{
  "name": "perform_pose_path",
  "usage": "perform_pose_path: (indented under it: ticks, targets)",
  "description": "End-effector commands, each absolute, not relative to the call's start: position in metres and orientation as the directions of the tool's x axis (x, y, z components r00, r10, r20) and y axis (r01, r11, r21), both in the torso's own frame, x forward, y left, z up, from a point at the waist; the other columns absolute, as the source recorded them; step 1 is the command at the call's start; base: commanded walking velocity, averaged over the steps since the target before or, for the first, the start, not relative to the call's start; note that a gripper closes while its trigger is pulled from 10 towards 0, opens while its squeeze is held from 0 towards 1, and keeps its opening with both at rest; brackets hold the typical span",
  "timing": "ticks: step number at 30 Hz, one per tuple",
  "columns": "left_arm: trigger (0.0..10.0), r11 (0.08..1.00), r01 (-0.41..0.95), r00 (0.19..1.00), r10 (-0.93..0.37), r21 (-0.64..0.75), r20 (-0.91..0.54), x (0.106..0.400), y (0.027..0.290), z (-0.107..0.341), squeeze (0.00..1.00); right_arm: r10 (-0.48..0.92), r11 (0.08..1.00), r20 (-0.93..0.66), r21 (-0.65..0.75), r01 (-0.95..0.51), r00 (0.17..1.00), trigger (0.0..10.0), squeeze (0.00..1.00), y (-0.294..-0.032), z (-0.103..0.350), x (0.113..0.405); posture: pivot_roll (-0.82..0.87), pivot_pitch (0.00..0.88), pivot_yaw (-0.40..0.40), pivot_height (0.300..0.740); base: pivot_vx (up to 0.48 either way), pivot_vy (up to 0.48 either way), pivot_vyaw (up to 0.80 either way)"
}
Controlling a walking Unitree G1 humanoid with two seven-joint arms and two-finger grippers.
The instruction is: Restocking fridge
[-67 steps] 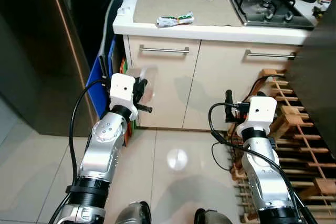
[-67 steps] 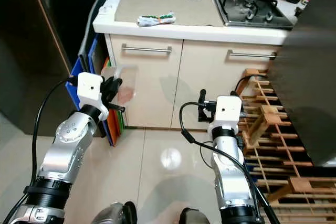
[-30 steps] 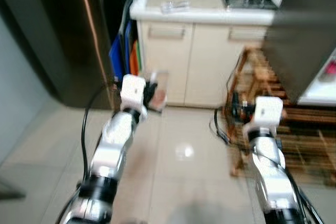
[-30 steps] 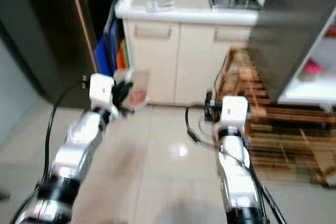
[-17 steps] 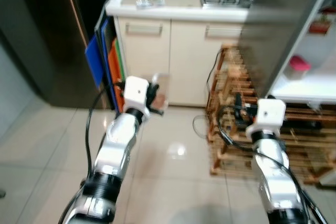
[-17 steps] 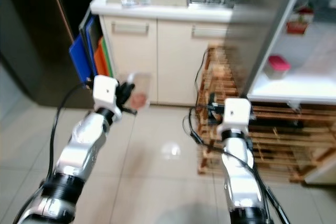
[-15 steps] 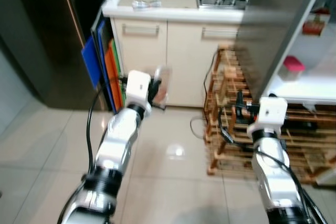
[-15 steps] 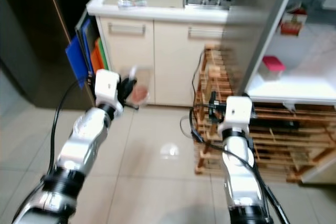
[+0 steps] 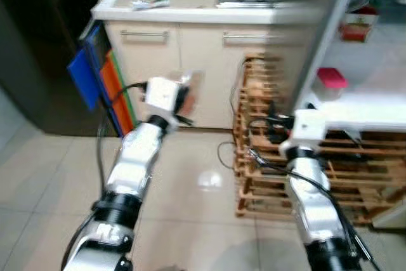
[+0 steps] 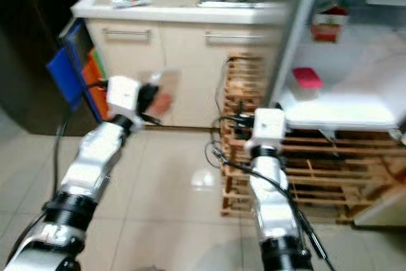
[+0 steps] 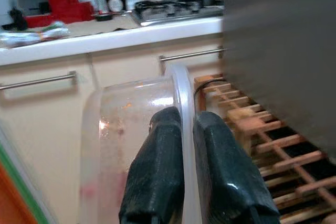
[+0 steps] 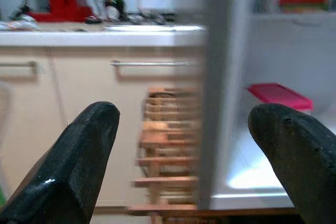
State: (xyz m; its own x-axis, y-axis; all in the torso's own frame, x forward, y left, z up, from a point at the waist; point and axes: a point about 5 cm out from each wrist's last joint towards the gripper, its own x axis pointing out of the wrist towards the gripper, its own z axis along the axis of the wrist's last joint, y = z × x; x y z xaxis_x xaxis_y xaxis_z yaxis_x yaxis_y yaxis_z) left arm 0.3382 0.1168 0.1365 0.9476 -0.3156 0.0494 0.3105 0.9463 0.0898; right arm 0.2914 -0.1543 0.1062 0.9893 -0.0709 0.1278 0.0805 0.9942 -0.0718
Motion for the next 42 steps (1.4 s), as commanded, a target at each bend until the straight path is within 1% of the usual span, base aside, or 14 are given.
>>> perform_pose_path:
  ticks: [1, 5, 15, 22, 31, 38, 42]
  targets:
    - [10.0, 0.939, 0.335, 0.935, -0.342, 0.077, 0.095, 0.336, 0.107, 0.144, 0.00, -0.093, 0.992, 0.132, -0.067, 0.102, 0.987, 10.0, 0.00, -0.163, 0.106, 0.289, -0.14, 0.000, 0.059, 0.740, 0.000, 0.000, 0.00]
    - [10.0, 0.945, 0.319, 0.941, -0.325, 0.079, 0.091, 0.337, 0.111, 0.142, 0.00, -0.084, 0.991, 0.122, -0.090, 0.095, 0.989, 10.0, 0.00, -0.163, 0.104, 0.287, -0.14, 0.000, 0.059, 0.740, 0.000, 0.000, 0.00]
    - [10.0, 0.944, 0.314, 0.941, -0.324, 0.098, 0.099, 0.336, 0.109, 0.142, 0.00, -0.087, 0.992, 0.118, -0.084, 0.097, 0.989, 10.0, 0.00, -0.165, 0.103, 0.286, -0.14, 0.000, 0.056, 0.740, 0.000, 0.000, 0.00]
    - [10.0, 0.946, 0.312, 0.943, -0.320, 0.089, 0.090, 0.338, 0.110, 0.142, 0.00, -0.079, 0.992, 0.116, -0.085, 0.089, 0.990, 10.0, 0.00, -0.163, 0.103, 0.287, -0.14, 0.000, 0.052, 0.740, -0.069, -0.317, 0.00]
    - [10.0, 0.945, 0.317, 0.942, -0.324, 0.080, 0.092, 0.339, 0.109, 0.141, 0.00, -0.087, 0.991, 0.099, -0.097, 0.096, 0.991, 10.0, 0.00, -0.168, 0.098, 0.281, -0.15, 0.000, 0.051, 0.740, 0.000, 0.000, 0.00]
    - [10.0, 0.941, 0.328, 0.938, -0.335, 0.078, 0.092, 0.339, 0.108, 0.141, 0.00, -0.088, 0.989, 0.089, -0.109, 0.098, 0.992, 10.0, 0.00, -0.170, 0.096, 0.280, -0.15, 0.000, 0.053, 0.740, 0.000, 0.000, -0.71]
    - [10.0, 0.943, 0.324, 0.939, -0.331, 0.081, 0.093, 0.338, 0.107, 0.140, 0.00, -0.088, 0.989, 0.100, -0.107, 0.098, 0.991, 10.0, 0.00, -0.169, 0.097, 0.279, -0.15, 0.000, 0.052, 0.740, 0.000, 0.000, 0.00]
